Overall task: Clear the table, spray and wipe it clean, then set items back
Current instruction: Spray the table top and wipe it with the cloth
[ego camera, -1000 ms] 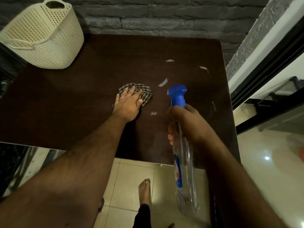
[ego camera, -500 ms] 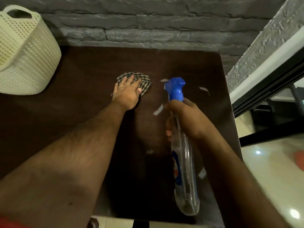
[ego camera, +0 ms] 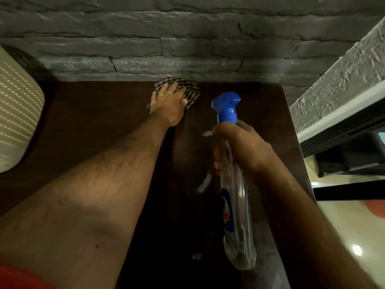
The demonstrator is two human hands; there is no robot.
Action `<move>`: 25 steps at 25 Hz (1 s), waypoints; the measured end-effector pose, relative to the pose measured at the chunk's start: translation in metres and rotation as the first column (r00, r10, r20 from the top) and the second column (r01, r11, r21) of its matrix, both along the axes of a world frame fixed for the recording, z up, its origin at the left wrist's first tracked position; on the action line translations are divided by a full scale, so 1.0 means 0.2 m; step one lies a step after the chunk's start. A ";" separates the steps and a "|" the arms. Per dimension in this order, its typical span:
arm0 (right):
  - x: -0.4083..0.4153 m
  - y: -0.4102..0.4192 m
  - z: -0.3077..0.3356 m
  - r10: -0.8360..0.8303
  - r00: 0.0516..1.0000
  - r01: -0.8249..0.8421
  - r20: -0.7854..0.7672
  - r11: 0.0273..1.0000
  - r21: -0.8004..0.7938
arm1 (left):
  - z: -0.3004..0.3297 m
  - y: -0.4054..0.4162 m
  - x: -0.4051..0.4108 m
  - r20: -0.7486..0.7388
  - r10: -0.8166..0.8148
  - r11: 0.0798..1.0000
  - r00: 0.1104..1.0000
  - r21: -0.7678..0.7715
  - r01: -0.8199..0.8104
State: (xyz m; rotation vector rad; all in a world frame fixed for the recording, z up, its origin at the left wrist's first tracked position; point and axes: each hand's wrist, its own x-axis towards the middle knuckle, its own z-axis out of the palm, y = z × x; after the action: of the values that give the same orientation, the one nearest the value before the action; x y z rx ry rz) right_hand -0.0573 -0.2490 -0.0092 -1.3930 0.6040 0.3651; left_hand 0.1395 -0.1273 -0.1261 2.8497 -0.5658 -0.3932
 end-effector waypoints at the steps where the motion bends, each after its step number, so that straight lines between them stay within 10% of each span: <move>1: 0.02 -0.01 0.00 -0.007 1.000 0.007 0.002 1.000 -0.008 | 0.00 -0.03 0.02 0.002 -0.002 1.000 1.000 0.000 0.002; 20: -0.01 -0.09 -0.08 -0.068 0.997 0.070 0.033 0.997 -0.034 | 0.02 -0.36 -0.17 0.055 -0.275 0.951 0.960 -0.132 0.280; 25: -0.12 -0.14 -0.05 -0.073 0.997 0.072 -0.004 0.997 -0.013 | -0.05 -0.02 -0.06 0.061 -0.130 0.988 0.990 -0.074 0.135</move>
State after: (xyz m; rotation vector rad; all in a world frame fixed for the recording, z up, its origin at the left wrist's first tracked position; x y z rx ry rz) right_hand -0.0815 -0.2769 -0.0197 -1.3793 0.6600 0.3069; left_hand 0.1270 -0.1304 -0.1355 2.7644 -0.7671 -0.3059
